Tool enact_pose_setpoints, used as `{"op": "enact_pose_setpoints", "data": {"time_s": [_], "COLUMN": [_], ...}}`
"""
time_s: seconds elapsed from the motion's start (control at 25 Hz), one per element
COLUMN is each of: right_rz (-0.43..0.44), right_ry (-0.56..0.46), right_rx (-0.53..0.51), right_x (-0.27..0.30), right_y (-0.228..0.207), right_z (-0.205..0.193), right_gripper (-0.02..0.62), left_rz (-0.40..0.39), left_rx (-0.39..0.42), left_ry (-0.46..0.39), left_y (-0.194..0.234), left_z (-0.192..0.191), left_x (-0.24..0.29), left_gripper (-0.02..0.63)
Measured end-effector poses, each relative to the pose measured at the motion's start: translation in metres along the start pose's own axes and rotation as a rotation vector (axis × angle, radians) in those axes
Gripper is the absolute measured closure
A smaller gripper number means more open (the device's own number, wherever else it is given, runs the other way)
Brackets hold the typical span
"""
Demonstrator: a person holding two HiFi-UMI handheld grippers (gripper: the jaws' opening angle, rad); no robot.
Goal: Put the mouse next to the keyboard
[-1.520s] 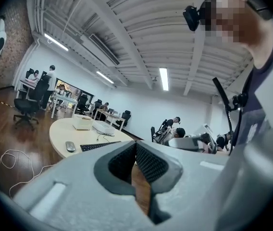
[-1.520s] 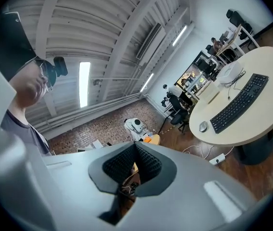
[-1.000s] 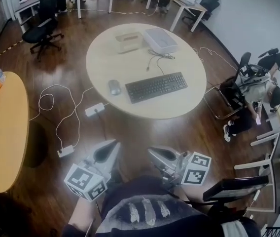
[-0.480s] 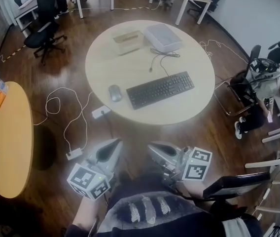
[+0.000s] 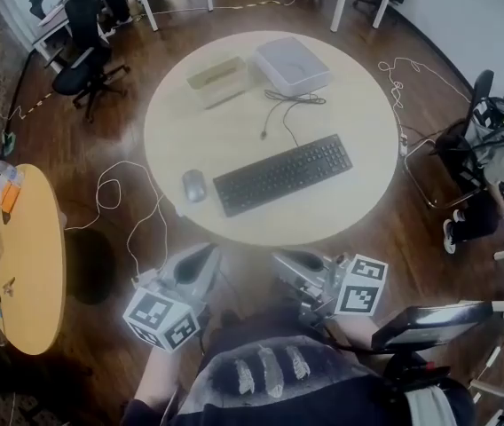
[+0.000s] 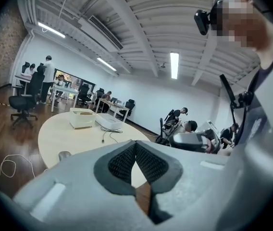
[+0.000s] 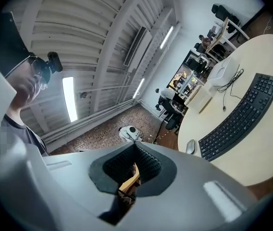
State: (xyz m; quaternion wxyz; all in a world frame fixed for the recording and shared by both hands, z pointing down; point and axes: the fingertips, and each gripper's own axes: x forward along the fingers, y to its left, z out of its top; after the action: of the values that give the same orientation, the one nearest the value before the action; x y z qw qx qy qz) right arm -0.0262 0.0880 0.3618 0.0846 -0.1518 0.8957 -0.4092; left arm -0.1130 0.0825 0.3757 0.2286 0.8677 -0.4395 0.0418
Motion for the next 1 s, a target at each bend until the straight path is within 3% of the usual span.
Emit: {"op": "enact_pose_setpoints", "data": {"time_s": [0.28, 0.56, 0.8, 1.0], "right_rz": [0.046, 0.026, 0.016, -0.049], "right_ry": [0.034, 0.012, -0.037, -0.060], "right_rx": [0.019, 0.038, 0.088, 0.077], "right_x": [-0.023, -0.044, -0.060, -0.064], "right_y": [-0.045, -0.067, -0.074, -0.089], "right_z": [0.038, 0.065, 0.077, 0.084], "right_gripper": [0.595, 0.597, 0.597, 0.597], "left_rz": [0.058, 0.007, 0.022, 0.009], "left_rx": [0.010, 0.065, 0.079, 0.133], "left_ry": [0.020, 0.059, 0.107, 0.128], "left_y": [-0.011, -0.035, -0.025, 0.000], "left_z": [0.008, 0.012, 0.015, 0.017], "left_x": [0.057, 0.088, 0.099, 0.116], "left_gripper": [0.609, 0.609, 0.609, 0.609]}}
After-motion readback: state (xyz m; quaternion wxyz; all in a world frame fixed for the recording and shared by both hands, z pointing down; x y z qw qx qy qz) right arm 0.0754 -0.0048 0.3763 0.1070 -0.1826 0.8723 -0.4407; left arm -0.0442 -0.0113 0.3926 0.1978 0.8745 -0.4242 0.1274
